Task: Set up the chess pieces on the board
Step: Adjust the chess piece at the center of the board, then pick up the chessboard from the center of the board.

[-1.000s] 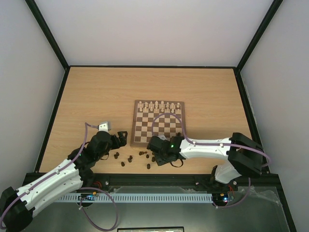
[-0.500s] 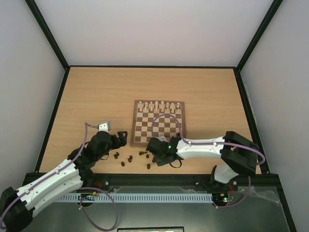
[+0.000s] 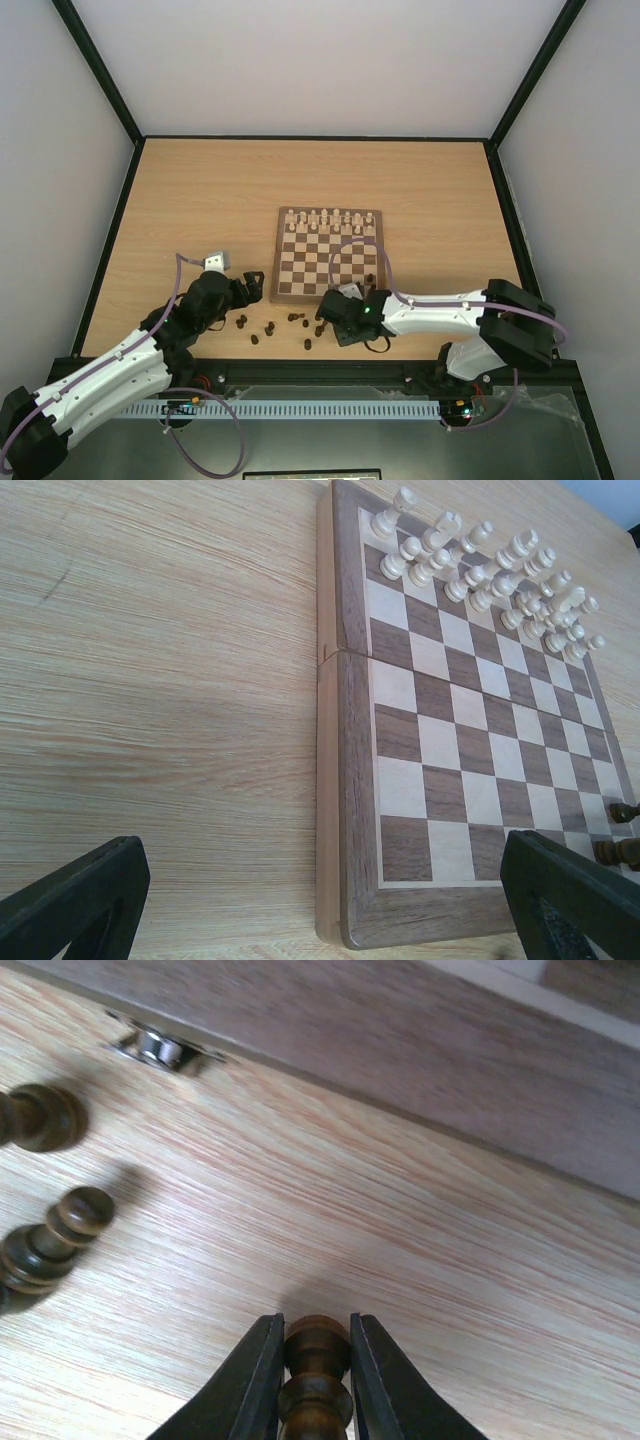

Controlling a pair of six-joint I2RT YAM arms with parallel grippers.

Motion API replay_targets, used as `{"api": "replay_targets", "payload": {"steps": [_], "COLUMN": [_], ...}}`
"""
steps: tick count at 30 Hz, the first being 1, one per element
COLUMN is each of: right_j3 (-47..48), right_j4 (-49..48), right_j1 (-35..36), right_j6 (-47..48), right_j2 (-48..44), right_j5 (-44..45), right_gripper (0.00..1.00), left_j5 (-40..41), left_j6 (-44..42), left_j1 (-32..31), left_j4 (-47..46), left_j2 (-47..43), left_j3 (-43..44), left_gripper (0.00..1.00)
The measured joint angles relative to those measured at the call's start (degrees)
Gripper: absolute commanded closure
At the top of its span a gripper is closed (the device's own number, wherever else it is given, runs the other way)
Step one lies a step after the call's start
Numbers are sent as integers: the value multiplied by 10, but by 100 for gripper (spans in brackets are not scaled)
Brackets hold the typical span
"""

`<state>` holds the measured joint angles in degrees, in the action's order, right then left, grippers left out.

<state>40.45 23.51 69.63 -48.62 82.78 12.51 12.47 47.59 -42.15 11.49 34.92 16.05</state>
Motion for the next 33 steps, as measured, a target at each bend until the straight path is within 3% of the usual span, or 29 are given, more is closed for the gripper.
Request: {"api": "replay_targets", "payload": {"steps": [2, 9, 17, 27, 33], "right_j3": [-10, -28, -24, -13, -12], "right_j4": [4, 29, 53, 58, 61], "right_j1": [0, 0, 0, 0, 0], "right_j6": [-5, -18, -18, -14, -11], "right_j2": [-12, -44, -75, -75, -70], "right_j5": [1, 5, 16, 17, 16], "right_gripper": [80, 60, 59, 77, 94], "left_j5": [0, 0, -1, -4, -5], "left_j6": [0, 0, 0, 0, 0], "left_j1": [0, 0, 0, 0, 0], "left_j4": [0, 0, 0, -5, -9], "left_j2": [0, 0, 0, 5, 7], "left_j3": [0, 0, 0, 0, 0], "left_gripper": [1, 1, 1, 1, 1]}}
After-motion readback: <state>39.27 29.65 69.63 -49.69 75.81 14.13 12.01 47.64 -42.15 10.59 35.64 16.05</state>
